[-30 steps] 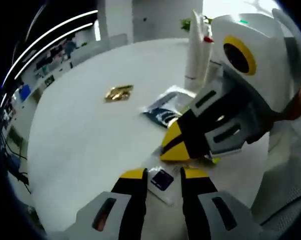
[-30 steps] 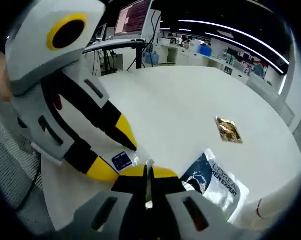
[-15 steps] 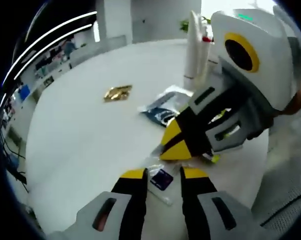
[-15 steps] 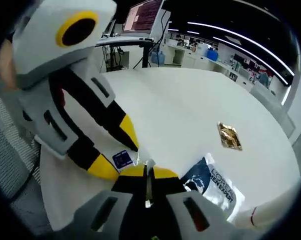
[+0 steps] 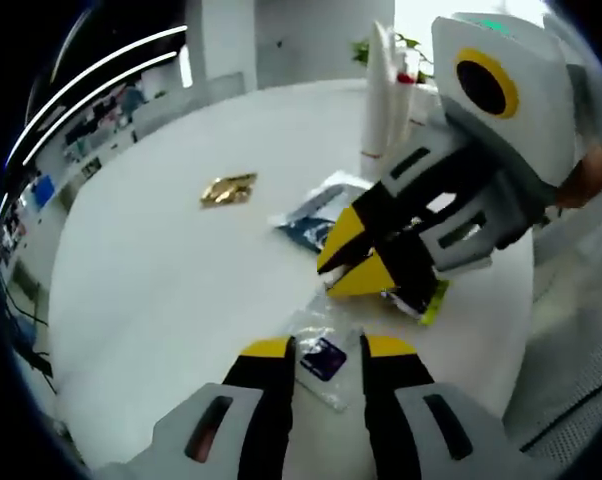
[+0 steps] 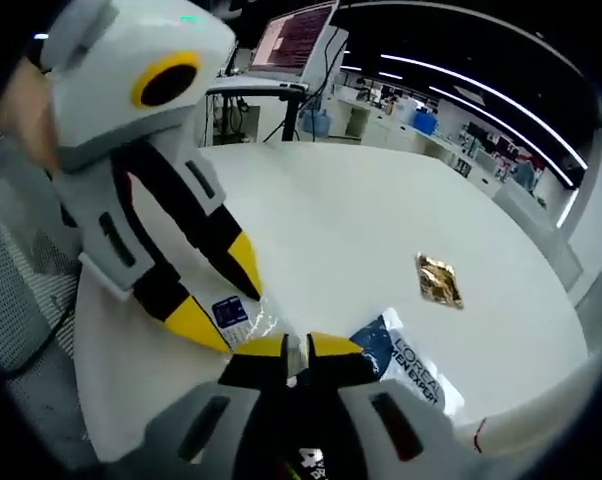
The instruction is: Arrange the skincare products in the storage area until every visible bottle or jar stands upright without overlapping.
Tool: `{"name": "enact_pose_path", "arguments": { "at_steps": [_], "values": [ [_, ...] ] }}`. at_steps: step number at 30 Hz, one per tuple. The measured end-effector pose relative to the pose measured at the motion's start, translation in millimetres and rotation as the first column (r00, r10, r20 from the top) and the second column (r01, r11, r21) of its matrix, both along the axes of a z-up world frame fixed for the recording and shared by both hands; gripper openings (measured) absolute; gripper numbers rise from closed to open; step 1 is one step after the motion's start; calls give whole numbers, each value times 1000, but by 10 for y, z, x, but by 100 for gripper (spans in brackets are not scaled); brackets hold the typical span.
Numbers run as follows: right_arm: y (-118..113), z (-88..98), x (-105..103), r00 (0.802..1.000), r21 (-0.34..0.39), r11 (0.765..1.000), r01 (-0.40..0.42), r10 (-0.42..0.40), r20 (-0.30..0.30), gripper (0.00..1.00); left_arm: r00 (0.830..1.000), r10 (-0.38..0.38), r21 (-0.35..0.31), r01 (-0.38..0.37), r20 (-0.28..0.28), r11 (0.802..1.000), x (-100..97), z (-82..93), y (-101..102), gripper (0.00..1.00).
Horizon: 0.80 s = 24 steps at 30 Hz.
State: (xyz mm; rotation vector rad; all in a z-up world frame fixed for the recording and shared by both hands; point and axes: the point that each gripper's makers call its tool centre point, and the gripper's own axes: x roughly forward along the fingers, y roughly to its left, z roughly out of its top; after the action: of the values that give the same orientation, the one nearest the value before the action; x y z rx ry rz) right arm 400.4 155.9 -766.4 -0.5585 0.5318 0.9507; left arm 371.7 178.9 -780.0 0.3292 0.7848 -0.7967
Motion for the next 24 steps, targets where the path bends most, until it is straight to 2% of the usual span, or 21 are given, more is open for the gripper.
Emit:
{"name": "enact_pose_path", "arguments": {
  "at_steps": [5,24],
  "values": [
    [-56,63,23,1000,23,999,28,-28,9,11,1000,-6,8,6,0,1000,2,0,-4,23],
    [-126,49,-126,998,43,998,53,-51,-44,19,1000,-19,25,19,5,1000,14,21,-20,26]
  ]
}}
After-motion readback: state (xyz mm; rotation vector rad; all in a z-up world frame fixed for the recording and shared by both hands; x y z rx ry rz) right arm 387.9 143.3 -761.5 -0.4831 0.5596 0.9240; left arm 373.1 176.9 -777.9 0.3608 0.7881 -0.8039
